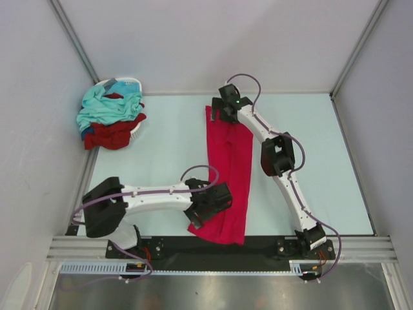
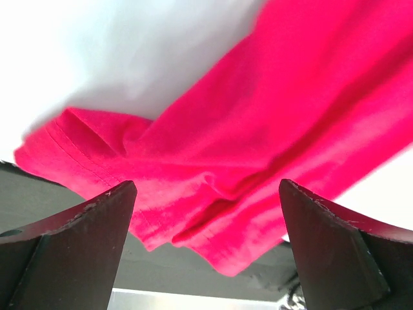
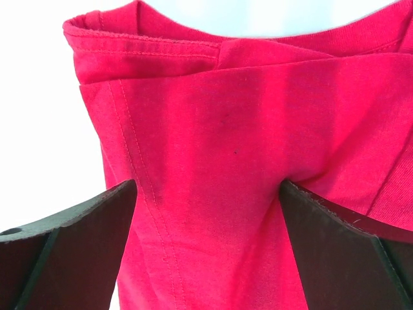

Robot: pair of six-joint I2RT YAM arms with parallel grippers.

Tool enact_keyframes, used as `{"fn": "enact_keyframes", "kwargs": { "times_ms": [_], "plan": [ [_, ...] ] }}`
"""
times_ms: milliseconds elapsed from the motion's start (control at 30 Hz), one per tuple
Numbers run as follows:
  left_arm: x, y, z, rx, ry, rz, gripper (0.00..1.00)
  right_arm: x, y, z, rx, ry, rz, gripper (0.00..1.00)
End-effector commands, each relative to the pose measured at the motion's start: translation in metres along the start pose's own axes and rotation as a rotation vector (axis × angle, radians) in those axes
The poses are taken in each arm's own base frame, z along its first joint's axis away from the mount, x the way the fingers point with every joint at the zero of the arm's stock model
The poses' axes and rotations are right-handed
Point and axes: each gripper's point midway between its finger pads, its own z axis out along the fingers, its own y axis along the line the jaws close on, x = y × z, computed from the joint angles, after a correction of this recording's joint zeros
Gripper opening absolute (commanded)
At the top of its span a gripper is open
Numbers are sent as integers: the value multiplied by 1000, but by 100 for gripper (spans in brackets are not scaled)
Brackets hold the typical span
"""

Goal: Fold and stack the t-shirts

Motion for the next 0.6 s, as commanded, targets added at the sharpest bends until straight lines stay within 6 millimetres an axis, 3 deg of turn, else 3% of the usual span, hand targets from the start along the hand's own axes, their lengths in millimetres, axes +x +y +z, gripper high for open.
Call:
{"fn": "enact_keyframes", "kwargs": {
  "times_ms": [0, 133, 167, 267, 300, 333, 400, 433, 500, 533, 567],
  "plan": [
    [-45, -13, -34, 137, -134, 29, 100, 16, -6, 46, -67, 11, 65, 100],
    [-83, -23, -54, 238, -230, 85, 100, -8, 31, 41, -202, -65, 81, 100],
    [-90, -21, -58, 254, -253, 166, 99, -12, 38, 39, -227, -77, 72, 100],
    [-114, -18, -64, 277, -307, 276, 100, -40, 56, 14, -313, -136, 59, 100],
    [-117, -17, -64, 285, -307, 303, 99, -67, 58, -11, -339, -185, 67, 100],
    [-117, -25, -64, 334, -304, 332, 100, -82, 60, -28, -362, -212, 71, 100],
    [-118, -12, -57, 326, -280, 394, 99, -121, 57, -70, -397, -288, 87, 100],
    [-117, -17, -58, 371, -286, 439, 98, -150, 63, -119, -445, -348, 90, 100],
    [-112, -11, -51, 375, -264, 458, 98, -166, 60, -163, -469, -377, 107, 100],
    [-109, -20, -56, 434, -268, 494, 97, -177, 59, -207, -488, -412, 101, 100],
    [-105, -21, -52, 454, -254, 514, 96, -174, 57, -220, -479, -409, 99, 100]
  ]
}}
